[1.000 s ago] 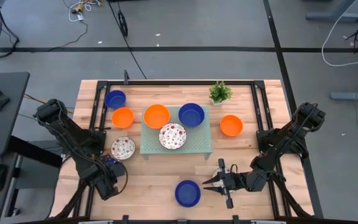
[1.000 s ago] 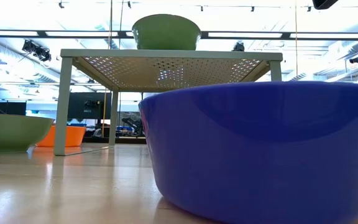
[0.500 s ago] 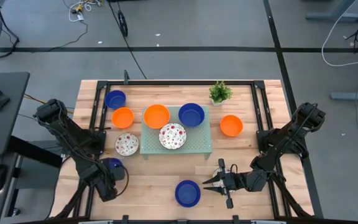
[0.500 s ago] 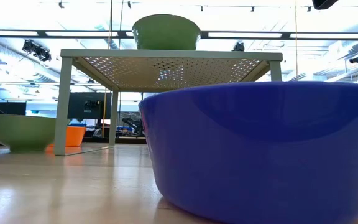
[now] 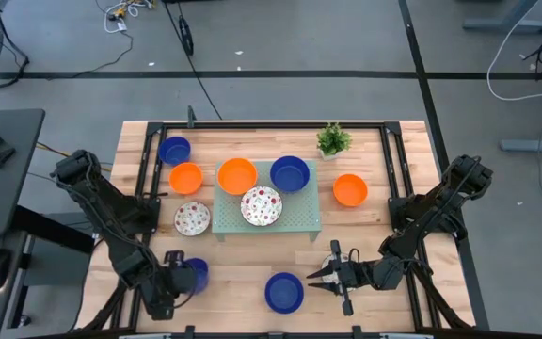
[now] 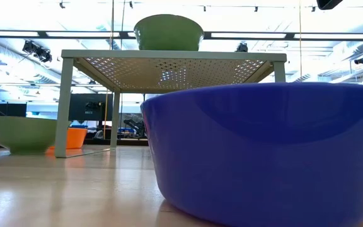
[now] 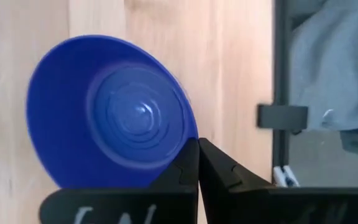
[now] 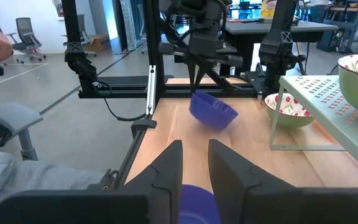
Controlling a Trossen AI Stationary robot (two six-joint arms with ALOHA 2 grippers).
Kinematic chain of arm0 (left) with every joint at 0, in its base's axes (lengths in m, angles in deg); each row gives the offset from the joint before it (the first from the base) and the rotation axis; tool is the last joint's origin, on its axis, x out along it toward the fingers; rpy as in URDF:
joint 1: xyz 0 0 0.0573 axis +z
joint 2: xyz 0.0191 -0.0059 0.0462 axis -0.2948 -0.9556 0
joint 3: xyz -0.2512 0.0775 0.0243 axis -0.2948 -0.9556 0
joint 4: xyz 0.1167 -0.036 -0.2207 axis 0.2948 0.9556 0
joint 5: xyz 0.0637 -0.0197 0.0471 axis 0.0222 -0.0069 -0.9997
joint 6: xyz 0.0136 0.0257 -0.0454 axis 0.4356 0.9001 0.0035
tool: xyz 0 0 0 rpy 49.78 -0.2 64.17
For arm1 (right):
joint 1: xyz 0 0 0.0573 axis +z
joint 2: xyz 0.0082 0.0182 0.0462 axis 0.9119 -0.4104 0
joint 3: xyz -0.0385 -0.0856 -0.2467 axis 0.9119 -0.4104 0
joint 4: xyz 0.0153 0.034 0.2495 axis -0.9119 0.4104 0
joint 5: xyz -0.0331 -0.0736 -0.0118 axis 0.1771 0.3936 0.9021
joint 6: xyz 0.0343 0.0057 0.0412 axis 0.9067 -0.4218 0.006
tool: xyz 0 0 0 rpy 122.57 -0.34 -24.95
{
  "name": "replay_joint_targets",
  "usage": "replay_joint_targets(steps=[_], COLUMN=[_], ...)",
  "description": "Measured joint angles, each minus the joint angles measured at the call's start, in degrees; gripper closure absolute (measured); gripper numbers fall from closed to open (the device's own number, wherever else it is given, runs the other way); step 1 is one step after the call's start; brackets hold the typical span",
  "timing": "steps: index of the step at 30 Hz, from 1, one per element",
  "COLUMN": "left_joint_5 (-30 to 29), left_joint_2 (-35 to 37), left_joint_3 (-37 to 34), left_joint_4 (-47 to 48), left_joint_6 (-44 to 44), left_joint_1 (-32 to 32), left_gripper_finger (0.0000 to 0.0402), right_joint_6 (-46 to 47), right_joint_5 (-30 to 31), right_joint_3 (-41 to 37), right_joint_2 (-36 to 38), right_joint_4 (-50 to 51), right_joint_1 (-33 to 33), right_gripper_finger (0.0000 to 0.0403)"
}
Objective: Pick & Place Mini bowls
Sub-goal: Stack the blue bowl on top of the blue bowl on the shelf
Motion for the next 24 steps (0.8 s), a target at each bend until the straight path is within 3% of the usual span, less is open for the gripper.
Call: replay_joint_targets(steps=[14,24], left_joint_5=[-3.5,-5.5], left_joint_2=[-6.4,-7.3], left_joint_3=[0.0,0.0], left_joint_4=[-4.6,-4.6], left_joint_6=[12.3,16.2], left_joint_1=[1.0,1.4], left_gripper_finger=[0.0395,0.0309], right_joint_6=[0.0,0.0], right_joint_5=[0.0,0.0], right_joint_3=[0.0,0.0], right_joint_2=[0.0,0.0], right_joint_4=[0.0,0.0], right_joint_1=[0.0,0.0], right_gripper_finger=[0.0321,0.0321])
